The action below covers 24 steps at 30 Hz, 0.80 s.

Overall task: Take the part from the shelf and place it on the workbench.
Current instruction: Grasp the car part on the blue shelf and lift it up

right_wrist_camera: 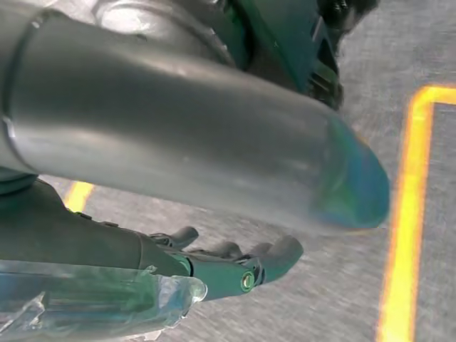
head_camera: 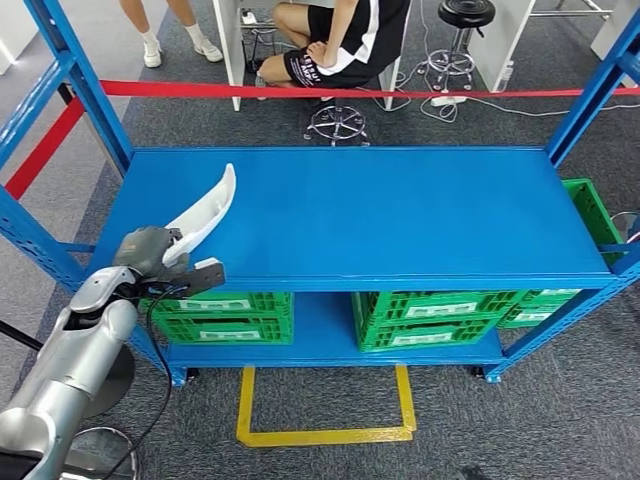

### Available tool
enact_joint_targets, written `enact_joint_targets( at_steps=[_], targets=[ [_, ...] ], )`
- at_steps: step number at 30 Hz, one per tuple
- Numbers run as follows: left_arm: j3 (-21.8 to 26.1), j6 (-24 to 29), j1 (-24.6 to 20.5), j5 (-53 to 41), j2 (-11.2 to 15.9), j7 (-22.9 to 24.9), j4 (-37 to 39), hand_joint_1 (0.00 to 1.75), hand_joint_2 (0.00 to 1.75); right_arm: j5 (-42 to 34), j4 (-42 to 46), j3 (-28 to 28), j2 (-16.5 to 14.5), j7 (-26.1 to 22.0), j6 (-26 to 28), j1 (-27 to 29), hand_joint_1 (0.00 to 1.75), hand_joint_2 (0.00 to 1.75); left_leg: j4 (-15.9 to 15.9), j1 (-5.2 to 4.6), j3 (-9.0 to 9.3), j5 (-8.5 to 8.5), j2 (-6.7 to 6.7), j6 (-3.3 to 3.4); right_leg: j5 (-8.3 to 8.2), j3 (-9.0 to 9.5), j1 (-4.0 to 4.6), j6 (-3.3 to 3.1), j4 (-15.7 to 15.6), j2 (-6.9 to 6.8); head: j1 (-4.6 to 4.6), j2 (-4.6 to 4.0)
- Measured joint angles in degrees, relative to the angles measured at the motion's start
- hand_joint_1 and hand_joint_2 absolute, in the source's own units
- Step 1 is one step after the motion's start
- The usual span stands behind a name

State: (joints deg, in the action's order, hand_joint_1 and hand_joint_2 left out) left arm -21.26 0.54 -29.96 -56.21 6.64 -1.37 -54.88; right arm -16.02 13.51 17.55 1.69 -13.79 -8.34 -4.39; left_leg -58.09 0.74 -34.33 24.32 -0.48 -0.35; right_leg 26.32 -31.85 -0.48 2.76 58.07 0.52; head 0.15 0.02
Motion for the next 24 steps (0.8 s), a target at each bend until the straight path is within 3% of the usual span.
enact_joint_targets(
  at_steps=[2,4,8,14,19,21,24],
  targets=[
    [-0.7,0.9,-1.3,0.3,-2.8,-1.8,0.5,1.75,1.75,-2.7,2.1,-1.0,-3.4,10.8,7.0,-6.3,0.0,0.0,0.0,-0.02,-0.33,-0.29,0.29,-0.01,-0.35,-0.74,-0.04,-0.01,0.0,0.29,0.05,0.0],
    [-2.4,1.2,-2.7,1.7,-6.1,-3.2,1.0,1.75,1.75,-4.7,2.8,-2.1,-6.2,15.2,11.9,-12.4,0.0,0.0,0.0,-0.11,-0.48,-0.51,0.27,0.11,-0.42,-1.21,-0.13,0.07,0.0,0.14,0.17,0.0],
    [-4.9,2.5,-2.8,5.0,-8.8,-4.8,0.1,1.75,1.75,-6.1,2.9,-3.5,-7.9,13.8,11.8,-17.4,0.0,0.0,0.0,-0.13,-0.5,-0.67,0.05,0.1,-0.59,-0.64,-0.14,0.08,0.1,-0.01,0.31,0.0],
    [-6.6,4.1,2.6,7.5,-7.7,-7.3,-10.4,1.75,1.75,-7.2,2.9,-5.0,-7.9,12.1,11.7,-17.0,0.0,0.0,-0.2,-0.45,-0.76,-0.42,0.0,0.45,-0.55,-0.82,-0.44,0.27,0.0,-0.04,0.29,0.0],
    [-7.7,4.6,6.5,7.5,-6.3,-8.0,-18.5,1.75,1.75,-7.7,3.0,-5.5,-7.8,11.5,12.0,-17.0,0.0,0.0,0.5,-0.55,-0.51,-0.5,0.03,1.23,-0.29,-0.96,-0.79,0.97,-0.2,-0.1,0.32,0.0],
    [-8.0,4.7,7.1,7.5,-6.1,-8.0,-20.4,1.75,1.75,-7.8,3.1,-5.6,-7.8,11.5,12.0,-17.0,0.0,0.0,1.1,-0.18,-0.17,-0.69,0.08,1.69,1.49,-2.82,-0.74,1.19,3.1,-0.12,0.49,0.0],
    [-8.4,4.8,7.8,7.5,-5.8,-8.1,-21.9,1.75,1.75,-7.8,3.1,-5.9,-7.8,11.4,12.0,-16.8,0.0,0.0,1.1,-0.15,-0.04,-0.56,0.09,1.95,5.59,-8.95,-0.78,1.43,14.2,-0.14,0.61,0.0]
  ],
)
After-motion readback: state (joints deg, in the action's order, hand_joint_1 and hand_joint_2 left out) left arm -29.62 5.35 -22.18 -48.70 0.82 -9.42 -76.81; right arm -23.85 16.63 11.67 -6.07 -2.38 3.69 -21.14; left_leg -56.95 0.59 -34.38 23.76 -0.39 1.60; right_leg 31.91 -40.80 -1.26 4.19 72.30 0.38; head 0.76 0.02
